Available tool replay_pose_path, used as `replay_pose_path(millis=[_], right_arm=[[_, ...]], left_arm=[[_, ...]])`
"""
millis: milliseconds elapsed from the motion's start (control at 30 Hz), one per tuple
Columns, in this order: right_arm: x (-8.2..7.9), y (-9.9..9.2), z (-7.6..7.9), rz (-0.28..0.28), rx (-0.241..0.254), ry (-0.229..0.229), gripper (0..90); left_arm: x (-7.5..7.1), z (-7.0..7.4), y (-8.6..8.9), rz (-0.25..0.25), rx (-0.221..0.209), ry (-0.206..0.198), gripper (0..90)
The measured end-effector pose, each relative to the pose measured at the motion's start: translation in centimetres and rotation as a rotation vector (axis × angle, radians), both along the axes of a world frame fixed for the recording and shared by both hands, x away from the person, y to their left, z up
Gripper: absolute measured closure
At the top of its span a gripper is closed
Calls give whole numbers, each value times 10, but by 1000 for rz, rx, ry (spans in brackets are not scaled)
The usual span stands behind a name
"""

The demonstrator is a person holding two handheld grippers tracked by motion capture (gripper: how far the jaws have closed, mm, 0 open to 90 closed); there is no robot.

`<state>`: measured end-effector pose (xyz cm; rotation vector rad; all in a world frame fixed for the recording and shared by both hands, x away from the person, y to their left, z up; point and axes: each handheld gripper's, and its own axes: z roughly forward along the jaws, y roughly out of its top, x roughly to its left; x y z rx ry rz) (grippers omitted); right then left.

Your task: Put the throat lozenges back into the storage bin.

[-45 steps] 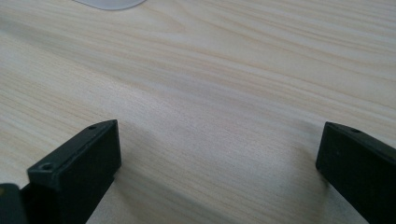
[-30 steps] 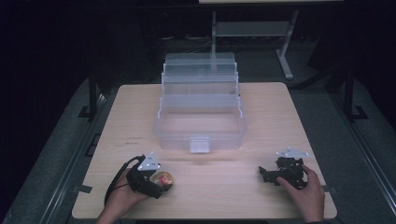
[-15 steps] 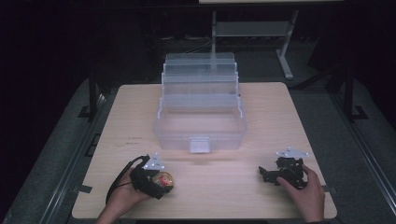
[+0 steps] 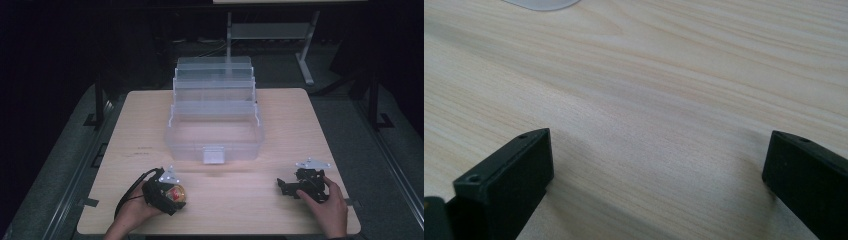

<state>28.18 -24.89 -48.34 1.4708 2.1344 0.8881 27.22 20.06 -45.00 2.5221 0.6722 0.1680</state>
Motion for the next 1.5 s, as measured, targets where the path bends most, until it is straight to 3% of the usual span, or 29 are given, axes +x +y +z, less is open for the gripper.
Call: replay_pose_path(millis=[567, 767, 1500], right_arm=[[0, 0, 0, 0, 0, 0, 0], [0, 0, 0, 0, 0, 0, 0], [0, 0, 0, 0, 0, 0, 0]], left_arm=[[0, -2, 0, -3, 50, 27, 144], [0, 0, 1, -2, 51, 25, 187], [0, 2, 1, -7, 62, 25, 196]])
